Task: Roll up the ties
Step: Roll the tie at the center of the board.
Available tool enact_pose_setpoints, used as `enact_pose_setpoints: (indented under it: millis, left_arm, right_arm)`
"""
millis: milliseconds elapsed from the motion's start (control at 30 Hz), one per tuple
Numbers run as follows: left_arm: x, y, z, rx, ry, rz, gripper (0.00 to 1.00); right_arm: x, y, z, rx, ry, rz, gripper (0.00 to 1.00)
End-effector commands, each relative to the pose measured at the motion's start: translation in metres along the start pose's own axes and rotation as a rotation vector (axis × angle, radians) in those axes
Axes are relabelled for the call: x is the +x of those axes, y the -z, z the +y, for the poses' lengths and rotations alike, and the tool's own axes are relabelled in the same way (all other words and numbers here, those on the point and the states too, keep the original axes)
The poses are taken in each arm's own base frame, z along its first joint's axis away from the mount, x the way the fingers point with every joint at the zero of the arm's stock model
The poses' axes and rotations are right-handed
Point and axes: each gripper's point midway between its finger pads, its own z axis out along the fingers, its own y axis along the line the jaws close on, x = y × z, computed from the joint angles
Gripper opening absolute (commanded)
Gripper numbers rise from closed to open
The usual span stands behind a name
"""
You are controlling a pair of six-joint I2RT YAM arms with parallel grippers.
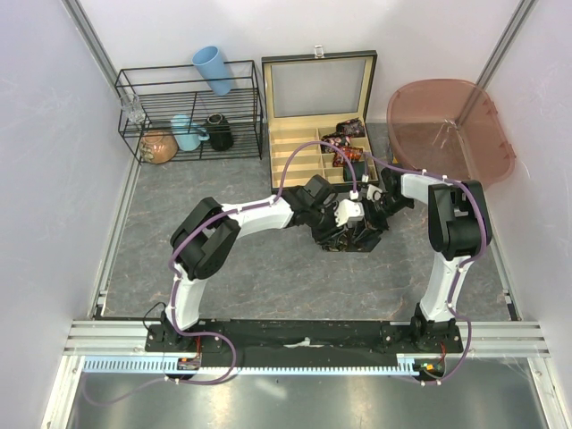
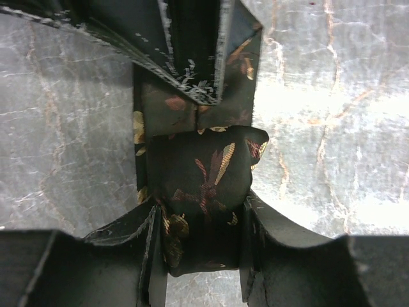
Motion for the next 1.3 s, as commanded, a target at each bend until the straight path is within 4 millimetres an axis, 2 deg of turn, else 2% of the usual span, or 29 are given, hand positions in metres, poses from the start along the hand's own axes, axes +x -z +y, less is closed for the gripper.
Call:
enact_pose_setpoints:
  millis: [0, 133, 267, 367, 400, 467, 500, 667, 767, 867, 933, 1033, 1067, 1100, 1200, 1267]
  left_arm:
    - [0.012, -0.005, 0.016, -0.056, 0.019, 0.068, 0.02]
    - [0.035, -0.016, 0.010, -0.018, 0.015, 0.127, 0.02]
    - [0.050, -0.020, 0.001, 0.020, 0.002, 0.165, 0.03]
    - [0.056, -0.020, -0.002, 0.027, -0.008, 0.179, 0.03]
    - [0.057, -0.020, -0.003, 0.029, -0.010, 0.181, 0.03]
    - [0.059, -0.020, -0.003, 0.032, -0.010, 0.184, 0.04]
    - [0.059, -0.021, -0.004, 0.034, -0.013, 0.185, 0.04]
    - [0.060, -0.022, -0.005, 0.038, -0.017, 0.188, 0.08]
    - [0.061, -0.023, -0.005, 0.039, -0.016, 0.187, 0.11]
    - [0.060, -0.023, -0.007, 0.045, -0.019, 0.179, 0.13]
    - [0.058, -0.023, -0.006, 0.044, -0.020, 0.175, 0.15]
    - [0.055, -0.023, -0.005, 0.043, -0.020, 0.167, 0.19]
    - [0.055, -0.023, -0.006, 0.047, -0.018, 0.165, 0.25]
    - [0.053, -0.023, -0.006, 0.045, -0.015, 0.156, 0.28]
    - [0.041, -0.020, -0.006, 0.043, -0.011, 0.108, 0.40]
    - [0.022, -0.013, -0.006, 0.040, -0.015, 0.047, 0.48]
  right_arm:
    - [0.007, -0.007, -0.044, 0.186, 0.055, 0.037, 0.23]
    - [0.001, 0.000, -0.028, 0.129, 0.081, 0.010, 0.25]
    - [-0.012, 0.019, 0.002, 0.028, 0.110, -0.045, 0.31]
    - [-0.025, 0.036, 0.020, -0.051, 0.111, -0.091, 0.41]
    - [-0.028, 0.041, 0.032, -0.104, 0.118, -0.103, 0.46]
    - [-0.029, 0.044, 0.041, -0.147, 0.108, -0.106, 0.51]
    - [-0.028, 0.044, 0.045, -0.172, 0.105, -0.103, 0.55]
    - [-0.018, 0.036, 0.061, -0.262, 0.060, -0.060, 0.56]
    - [-0.012, 0.026, 0.060, -0.253, 0.062, -0.042, 0.56]
    - [-0.009, 0.014, 0.050, -0.219, 0.053, -0.029, 0.54]
    - [-0.005, 0.008, 0.044, -0.203, 0.053, -0.017, 0.50]
    - [0.000, 0.003, 0.036, -0.181, 0.051, -0.003, 0.35]
    - [-0.001, 0.003, 0.034, -0.168, 0.054, -0.005, 0.12]
    - [-0.001, 0.002, 0.028, -0.139, 0.057, -0.006, 0.03]
    - [-0.001, -0.002, 0.010, -0.044, 0.059, -0.003, 0.00]
    - [0.001, -0.002, -0.001, 0.004, 0.054, 0.003, 0.00]
